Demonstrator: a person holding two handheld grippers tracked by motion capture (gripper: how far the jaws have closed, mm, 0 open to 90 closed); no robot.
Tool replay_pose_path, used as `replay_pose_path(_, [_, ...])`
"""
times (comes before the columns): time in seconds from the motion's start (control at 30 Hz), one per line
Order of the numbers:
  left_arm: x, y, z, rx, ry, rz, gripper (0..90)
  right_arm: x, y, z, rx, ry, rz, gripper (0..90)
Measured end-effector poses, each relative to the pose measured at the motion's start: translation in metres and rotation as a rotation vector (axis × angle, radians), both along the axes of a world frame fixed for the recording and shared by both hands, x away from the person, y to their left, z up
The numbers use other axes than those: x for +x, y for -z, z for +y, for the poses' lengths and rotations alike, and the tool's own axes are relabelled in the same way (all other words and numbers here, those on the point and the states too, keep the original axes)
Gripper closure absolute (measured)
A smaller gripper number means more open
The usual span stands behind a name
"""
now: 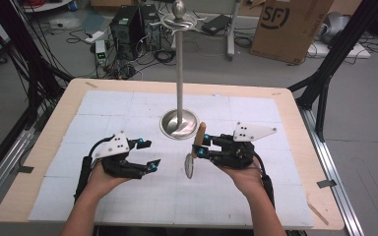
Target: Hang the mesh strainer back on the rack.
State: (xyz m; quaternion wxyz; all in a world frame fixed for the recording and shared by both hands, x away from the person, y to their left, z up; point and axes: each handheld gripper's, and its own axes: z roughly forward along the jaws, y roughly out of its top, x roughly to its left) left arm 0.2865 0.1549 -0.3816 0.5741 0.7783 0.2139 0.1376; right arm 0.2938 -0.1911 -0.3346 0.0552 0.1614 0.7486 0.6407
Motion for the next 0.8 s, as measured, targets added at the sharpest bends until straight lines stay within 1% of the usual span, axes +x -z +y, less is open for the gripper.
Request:
replay_pose_path(0.13, [0.002, 0.0, 0.004, 0.01, -0.045, -0.012, 24.3, 0.002, -0.002, -0.003, -0.007, 0.018, -0.002, 69.4])
replay_pose_path(0.2, [0.002, 0.002, 0.006, 0.017, -0.058, -0.023, 21.5, 0.004, -0.003, -0.005, -0.006, 0.026, -0.006, 69.4])
replay_pose_path(0.23, [0.002, 0.003, 0.008, 0.021, -0.063, -0.03, 20.7, 0.004, -0.004, -0.006, -0.006, 0.032, 0.0, 69.4])
replay_pose_path(0.37, [0.003, 0.007, 0.013, 0.013, -0.09, -0.046, 19.4, 0.007, -0.006, -0.011, -0.017, 0.05, 0.0, 69.4])
replay_pose_path(0.43, [0.003, 0.008, 0.015, 0.003, -0.1, -0.05, 18.8, 0.009, -0.008, -0.012, -0.025, 0.059, 0.0, 69.4])
replay_pose_path(0.47, [0.003, 0.007, 0.016, 0.005, -0.105, -0.052, 18.5, 0.01, -0.009, -0.013, -0.031, 0.063, -0.002, 69.4])
replay_pose_path(0.6, [0.002, 0.007, 0.019, -0.012, -0.107, -0.06, 17.8, 0.014, -0.015, -0.015, -0.039, 0.078, -0.005, 69.4])
replay_pose_path(0.67, [0.002, 0.006, 0.02, -0.014, -0.109, -0.064, 17.6, 0.017, -0.019, -0.016, -0.044, 0.085, -0.005, 69.3])
replay_pose_path(0.8, [0.002, 0.006, 0.022, -0.02, -0.116, -0.065, 17.4, 0.023, -0.027, -0.016, -0.056, 0.096, -0.026, 69.3])
